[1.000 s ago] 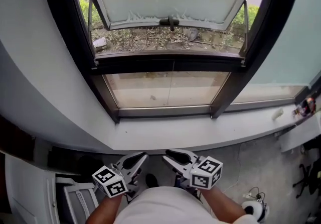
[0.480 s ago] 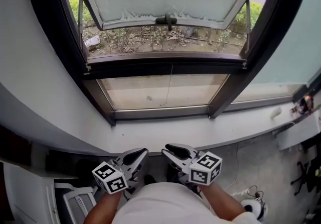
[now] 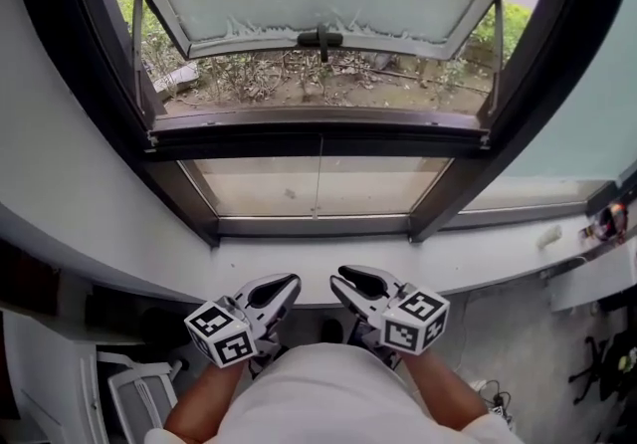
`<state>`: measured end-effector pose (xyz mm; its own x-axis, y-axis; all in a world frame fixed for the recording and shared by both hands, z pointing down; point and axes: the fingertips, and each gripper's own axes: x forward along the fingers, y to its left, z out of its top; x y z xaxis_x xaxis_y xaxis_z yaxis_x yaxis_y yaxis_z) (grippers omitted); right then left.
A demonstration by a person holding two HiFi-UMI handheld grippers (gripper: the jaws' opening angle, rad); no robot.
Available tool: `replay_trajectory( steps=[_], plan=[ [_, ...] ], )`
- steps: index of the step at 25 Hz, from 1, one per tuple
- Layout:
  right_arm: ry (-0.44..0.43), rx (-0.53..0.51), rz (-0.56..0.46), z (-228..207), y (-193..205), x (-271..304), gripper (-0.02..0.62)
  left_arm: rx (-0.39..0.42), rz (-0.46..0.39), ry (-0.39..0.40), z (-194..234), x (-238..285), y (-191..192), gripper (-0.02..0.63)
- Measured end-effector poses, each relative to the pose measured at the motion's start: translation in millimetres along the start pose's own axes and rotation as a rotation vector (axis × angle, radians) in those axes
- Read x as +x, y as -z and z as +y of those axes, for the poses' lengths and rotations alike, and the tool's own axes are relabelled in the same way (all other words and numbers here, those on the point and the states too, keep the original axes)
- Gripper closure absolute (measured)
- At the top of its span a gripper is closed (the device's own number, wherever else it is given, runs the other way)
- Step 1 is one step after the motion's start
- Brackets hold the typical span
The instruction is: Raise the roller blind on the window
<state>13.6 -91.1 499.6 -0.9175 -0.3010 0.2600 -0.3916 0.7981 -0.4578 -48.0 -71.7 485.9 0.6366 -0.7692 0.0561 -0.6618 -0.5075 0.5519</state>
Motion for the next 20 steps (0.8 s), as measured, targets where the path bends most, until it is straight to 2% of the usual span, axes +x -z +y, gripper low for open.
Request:
replay_trajectory(
  steps=[9, 20],
  plan=[
    [-0.011, -0.007, 0.030, -46, -8, -10, 0.500, 0.044, 0.013, -0.046, 7, 38, -3, 0.584],
    [0.043, -0.008, 0.018, -45, -21, 27, 0.500, 0.063, 0.010, -0.048, 46, 16, -34, 0.583]
  ],
)
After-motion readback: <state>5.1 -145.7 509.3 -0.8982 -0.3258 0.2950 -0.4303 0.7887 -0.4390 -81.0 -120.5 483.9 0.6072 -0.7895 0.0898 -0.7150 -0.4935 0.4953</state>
